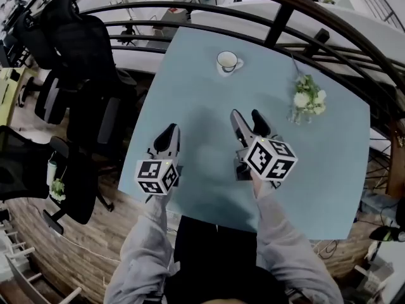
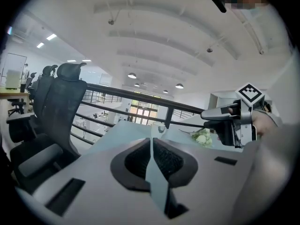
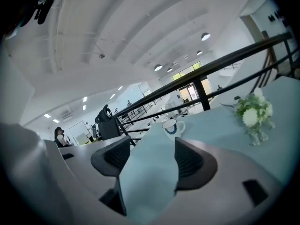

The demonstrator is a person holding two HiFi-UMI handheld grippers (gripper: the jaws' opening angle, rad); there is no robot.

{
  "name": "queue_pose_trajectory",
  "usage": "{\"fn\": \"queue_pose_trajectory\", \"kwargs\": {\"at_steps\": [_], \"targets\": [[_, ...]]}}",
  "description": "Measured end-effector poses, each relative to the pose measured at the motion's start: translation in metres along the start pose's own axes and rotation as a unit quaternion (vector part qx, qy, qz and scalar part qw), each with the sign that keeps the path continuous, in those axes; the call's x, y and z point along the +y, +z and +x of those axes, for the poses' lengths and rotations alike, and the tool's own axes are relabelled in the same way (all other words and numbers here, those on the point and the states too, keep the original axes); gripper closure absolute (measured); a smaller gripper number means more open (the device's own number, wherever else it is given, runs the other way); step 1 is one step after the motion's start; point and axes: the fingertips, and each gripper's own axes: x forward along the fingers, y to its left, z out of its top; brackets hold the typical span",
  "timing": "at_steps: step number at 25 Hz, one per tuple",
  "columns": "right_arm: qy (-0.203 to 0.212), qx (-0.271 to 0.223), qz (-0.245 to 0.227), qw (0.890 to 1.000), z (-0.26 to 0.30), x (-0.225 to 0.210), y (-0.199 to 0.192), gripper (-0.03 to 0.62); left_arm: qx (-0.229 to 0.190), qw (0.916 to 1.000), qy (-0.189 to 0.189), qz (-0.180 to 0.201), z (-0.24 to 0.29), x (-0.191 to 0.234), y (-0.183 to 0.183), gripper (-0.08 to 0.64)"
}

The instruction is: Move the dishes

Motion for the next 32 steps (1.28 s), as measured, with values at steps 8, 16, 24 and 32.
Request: {"fn": "queue_pose_trajectory", "kwargs": {"at_steps": [8,16,24,32], "targets": [[-0.113,-0.025,-0.059,0.992,0.111,-0.011,0.014,0.202,0.015,0.9987,-0.044,0.020,0.088,0.076,0.030,0.529],[-0.219,-0.052,-0.112,0.968,0.212,-0.062,0.007,0.081,0.032,0.9974,-0.061,0.021,0.142,0.125,0.024,0.529],[-0.300,-0.095,-0.099,0.944,0.249,-0.089,0.017,0.090,0.024,0.9971,-0.071,0.008,0.162,0.139,0.018,0.529],[-0.320,-0.101,-0.114,0.935,0.248,-0.098,0.021,0.184,0.038,0.9971,-0.066,0.008,0.160,0.150,0.006,0.529]]}}
